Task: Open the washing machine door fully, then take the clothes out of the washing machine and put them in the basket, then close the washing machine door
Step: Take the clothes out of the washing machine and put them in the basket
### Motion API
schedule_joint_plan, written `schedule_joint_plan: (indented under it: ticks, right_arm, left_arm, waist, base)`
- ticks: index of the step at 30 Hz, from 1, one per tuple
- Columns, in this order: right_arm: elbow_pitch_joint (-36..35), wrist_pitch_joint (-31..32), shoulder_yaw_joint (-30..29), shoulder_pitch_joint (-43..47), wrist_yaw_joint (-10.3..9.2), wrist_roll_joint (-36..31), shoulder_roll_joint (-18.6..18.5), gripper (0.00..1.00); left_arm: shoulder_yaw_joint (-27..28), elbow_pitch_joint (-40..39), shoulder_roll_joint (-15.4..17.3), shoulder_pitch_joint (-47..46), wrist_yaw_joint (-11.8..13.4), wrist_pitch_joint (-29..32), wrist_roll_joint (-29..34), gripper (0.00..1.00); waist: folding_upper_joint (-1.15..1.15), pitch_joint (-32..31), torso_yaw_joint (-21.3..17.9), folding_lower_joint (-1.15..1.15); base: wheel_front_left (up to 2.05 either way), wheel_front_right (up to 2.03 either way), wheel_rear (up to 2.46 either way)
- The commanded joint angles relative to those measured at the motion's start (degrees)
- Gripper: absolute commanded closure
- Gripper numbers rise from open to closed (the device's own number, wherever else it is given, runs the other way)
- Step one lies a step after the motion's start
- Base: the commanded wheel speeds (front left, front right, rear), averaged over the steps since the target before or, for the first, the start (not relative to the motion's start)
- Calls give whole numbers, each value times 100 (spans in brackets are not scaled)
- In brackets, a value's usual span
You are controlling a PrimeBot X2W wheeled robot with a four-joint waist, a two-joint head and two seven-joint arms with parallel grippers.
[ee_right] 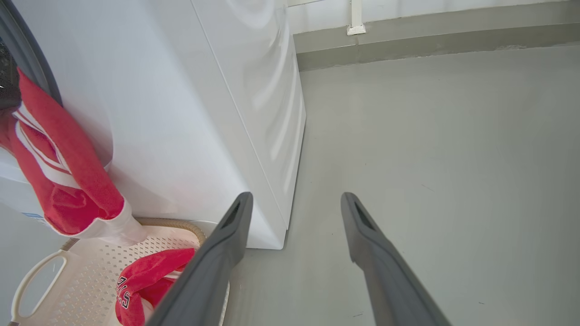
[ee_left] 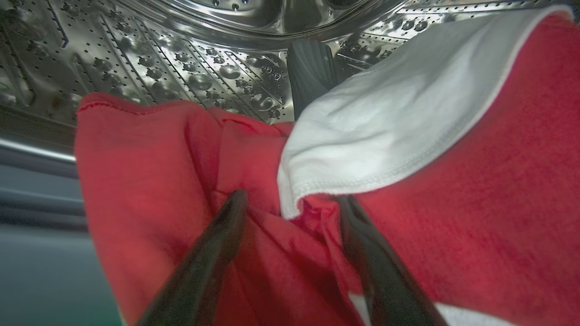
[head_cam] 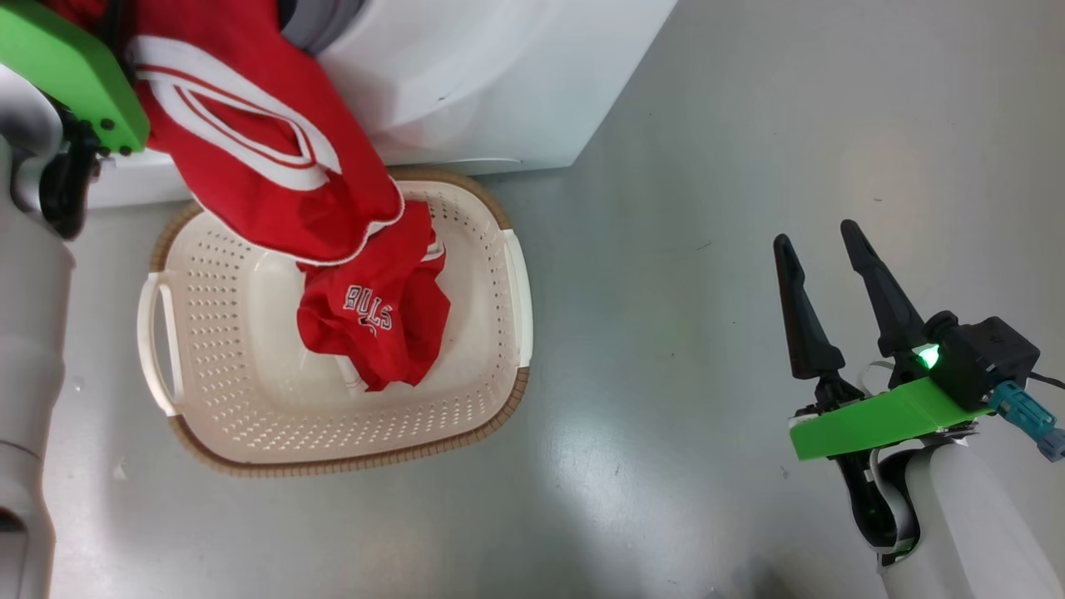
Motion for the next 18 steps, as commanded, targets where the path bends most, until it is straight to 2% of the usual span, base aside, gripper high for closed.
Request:
schedule_joint_plan:
  ticks: [1, 4, 5, 6, 7, 10, 11, 18]
  right_arm:
    - [-139, -37, 151, 44, 28, 76, 3, 0]
    - [-143, -37, 166, 32, 28, 101, 3, 0]
    - [-146, -37, 169, 30, 28, 108, 3, 0]
    - [-148, -37, 172, 26, 28, 113, 3, 0]
    - [-149, -37, 173, 24, 28, 117, 3, 0]
    - [-147, -37, 172, 17, 28, 124, 3, 0]
    - [-145, -37, 169, 15, 28, 124, 3, 0]
    - [-137, -37, 148, 7, 28, 115, 3, 0]
  left_arm:
    - [35, -11, 316, -107, -31, -34, -24, 0]
    - [-27, 134, 309, -165, -31, -57, -40, 1]
    - [-50, 167, 310, -178, -31, -61, -49, 13]
    - [-80, 197, 320, -195, -31, -69, -46, 36]
    - [-119, 227, 327, -210, -31, -66, -35, 51]
    - [-185, 292, 327, -236, -31, -87, -57, 78]
    - [-206, 311, 323, -239, -31, -97, -62, 100]
    - [-317, 382, 283, -272, -31, -180, -158, 100]
  waist:
    - [0, 14, -16, 0]
    - [0, 24, -38, 0]
    - [0, 30, -44, 0]
    - [0, 35, -49, 0]
    - [0, 37, -53, 0]
    - [0, 39, -60, 0]
    - [0, 35, -60, 0]
    - [0, 13, -40, 0]
  base:
    - [0, 0, 0]
    - [0, 0, 0]
    - [0, 0, 0]
    - [0, 0, 0]
    - [0, 0, 0]
    - [0, 0, 0]
    - [0, 0, 0]
    - [0, 0, 0]
